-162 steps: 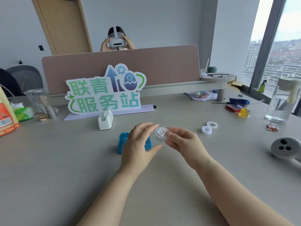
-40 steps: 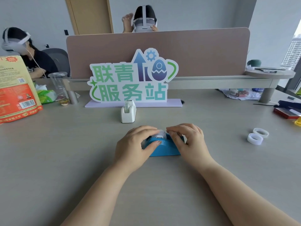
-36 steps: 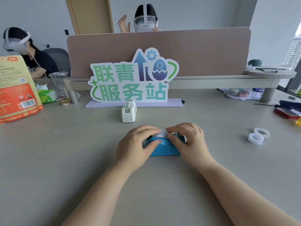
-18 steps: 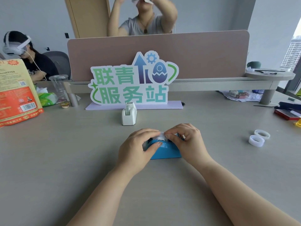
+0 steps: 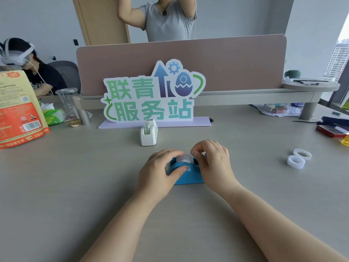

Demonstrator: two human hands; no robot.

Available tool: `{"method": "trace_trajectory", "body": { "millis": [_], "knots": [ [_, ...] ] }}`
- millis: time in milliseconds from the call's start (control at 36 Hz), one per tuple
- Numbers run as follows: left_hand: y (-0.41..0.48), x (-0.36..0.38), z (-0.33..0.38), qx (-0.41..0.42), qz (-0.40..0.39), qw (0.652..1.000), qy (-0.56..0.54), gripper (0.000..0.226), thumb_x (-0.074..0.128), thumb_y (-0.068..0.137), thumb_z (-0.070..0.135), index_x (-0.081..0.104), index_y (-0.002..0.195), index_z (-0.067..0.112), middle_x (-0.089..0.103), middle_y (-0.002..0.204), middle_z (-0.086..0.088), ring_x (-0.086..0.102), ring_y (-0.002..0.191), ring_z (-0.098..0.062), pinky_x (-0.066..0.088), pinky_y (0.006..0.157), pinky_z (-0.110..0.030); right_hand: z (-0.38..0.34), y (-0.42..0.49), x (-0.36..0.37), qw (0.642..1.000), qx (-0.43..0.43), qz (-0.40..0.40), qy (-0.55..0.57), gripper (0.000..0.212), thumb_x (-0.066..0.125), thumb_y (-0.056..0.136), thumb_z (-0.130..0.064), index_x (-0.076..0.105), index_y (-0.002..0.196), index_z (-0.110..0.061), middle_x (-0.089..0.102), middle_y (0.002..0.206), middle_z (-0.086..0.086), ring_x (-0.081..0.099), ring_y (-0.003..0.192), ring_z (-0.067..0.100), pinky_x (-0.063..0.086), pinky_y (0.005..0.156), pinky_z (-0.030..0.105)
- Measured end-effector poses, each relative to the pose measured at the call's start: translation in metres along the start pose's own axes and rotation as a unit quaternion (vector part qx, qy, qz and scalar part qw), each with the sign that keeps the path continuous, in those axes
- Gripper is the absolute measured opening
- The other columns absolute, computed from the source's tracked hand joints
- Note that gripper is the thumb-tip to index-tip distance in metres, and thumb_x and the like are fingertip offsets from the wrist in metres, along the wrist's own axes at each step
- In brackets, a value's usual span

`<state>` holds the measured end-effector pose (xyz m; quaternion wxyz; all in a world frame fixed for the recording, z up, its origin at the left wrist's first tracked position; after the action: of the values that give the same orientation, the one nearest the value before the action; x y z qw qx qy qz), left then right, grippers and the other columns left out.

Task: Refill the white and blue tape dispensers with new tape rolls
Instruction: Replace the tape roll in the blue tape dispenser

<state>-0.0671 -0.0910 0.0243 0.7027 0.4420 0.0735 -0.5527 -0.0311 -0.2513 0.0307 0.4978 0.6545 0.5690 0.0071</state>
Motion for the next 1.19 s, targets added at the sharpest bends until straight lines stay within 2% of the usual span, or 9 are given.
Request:
{"method": "trace_trajectory", "body": {
  "millis": [167,250,333,528,778,889,1000,1083,1194],
  "knots": [
    [0.0,0.0,0.002,0.012,0.007,1.0,0.009,0.031,0.063,0.075,0.043,0.065,0.105,0.037,0.062,0.109,0.026,0.054,0.105,-0.003,0.049,0.086,-0.029,0.0,0.001,-0.005,0.999,0.039,-0.019,0.013,0.021,0.053,0.089,-0.006,0.052,0.079,-0.025,0.06,0.079,-0.014,0.053,0.075,0.013,0.027,0.085,0.02],
    [0.0,0.0,0.003,0.018,0.008,1.0,0.011,0.031,0.063,0.075,0.041,0.066,0.105,0.036,0.062,0.109,0.026,0.055,0.105,-0.004,0.048,0.087,-0.027,-0.003,0.004,-0.009,0.998,0.058,-0.033,0.018,0.029,0.053,0.089,-0.008,0.048,0.077,-0.033,0.063,0.076,-0.013,0.056,0.075,0.014,0.032,0.088,0.029],
    [0.0,0.0,0.003,0.017,0.004,1.0,0.012,0.03,0.062,0.075,0.042,0.066,0.105,0.037,0.062,0.11,0.026,0.054,0.105,-0.003,0.048,0.087,-0.026,-0.006,0.005,-0.013,0.997,0.064,-0.041,0.019,0.026,0.056,0.089,-0.013,0.051,0.075,-0.034,0.065,0.076,-0.013,0.058,0.078,0.017,0.037,0.09,0.036],
    [0.001,-0.001,0.004,0.021,0.006,1.0,0.006,0.029,0.066,0.076,0.037,0.066,0.105,0.036,0.063,0.109,0.025,0.055,0.103,-0.004,0.048,0.086,-0.027,-0.007,0.004,-0.022,0.993,0.085,-0.055,0.054,0.016,0.06,0.089,-0.014,0.066,0.081,-0.027,0.057,0.074,-0.03,0.054,0.083,0.006,0.042,0.093,0.045],
    [0.001,-0.001,0.004,0.02,0.004,1.0,0.003,0.03,0.063,0.075,0.04,0.066,0.105,0.036,0.062,0.108,0.026,0.054,0.104,-0.002,0.049,0.086,-0.027,-0.007,0.001,-0.026,0.99,0.102,-0.053,0.076,0.014,0.063,0.086,-0.015,0.07,0.086,-0.028,0.062,0.081,-0.026,0.055,0.091,0.007,0.042,0.094,0.046],
    [0.001,-0.001,0.004,0.019,0.003,1.0,0.004,0.03,0.063,0.075,0.041,0.066,0.105,0.036,0.062,0.108,0.026,0.055,0.104,-0.003,0.049,0.087,-0.027,-0.007,0.001,-0.026,0.987,0.117,-0.058,0.099,0.013,0.064,0.085,-0.016,0.071,0.087,-0.027,0.064,0.082,-0.023,0.052,0.087,-0.003,0.043,0.094,0.044],
    [0.001,-0.001,0.005,0.019,0.005,1.0,0.004,0.031,0.063,0.075,0.041,0.066,0.105,0.036,0.063,0.109,0.025,0.055,0.105,-0.004,0.049,0.087,-0.029,-0.007,0.002,-0.027,0.98,0.142,-0.061,0.124,0.021,0.059,0.084,-0.013,0.071,0.082,-0.03,0.07,0.082,-0.02,0.057,0.093,0.003,0.043,0.096,0.045],
    [0.001,-0.001,0.006,0.019,0.004,1.0,0.007,0.031,0.062,0.075,0.041,0.066,0.105,0.036,0.062,0.11,0.025,0.055,0.105,-0.005,0.049,0.087,-0.03,-0.01,0.003,-0.027,0.976,0.155,-0.065,0.142,0.016,0.06,0.084,-0.02,0.073,0.079,-0.028,0.069,0.078,-0.022,0.057,0.092,0.002,0.044,0.096,0.043],
    [0.0,-0.001,0.007,0.018,0.005,1.0,0.007,0.031,0.062,0.075,0.04,0.066,0.105,0.036,0.061,0.109,0.027,0.054,0.106,-0.004,0.049,0.088,-0.029,-0.011,0.003,-0.025,0.979,0.144,-0.063,0.133,0.006,0.07,0.08,-0.032,0.071,0.076,-0.028,0.064,0.067,-0.026,0.056,0.081,0.001,0.044,0.093,0.045]
  ]
}}
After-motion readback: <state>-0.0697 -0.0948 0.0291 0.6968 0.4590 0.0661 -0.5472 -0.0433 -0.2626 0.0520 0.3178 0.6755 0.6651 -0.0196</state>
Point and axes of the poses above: each hand's wrist, its own y-axis towards the middle knuckle, its own x-axis out of the palm, z = x × y, the point moved 2 cm from there along y, towards the middle knuckle
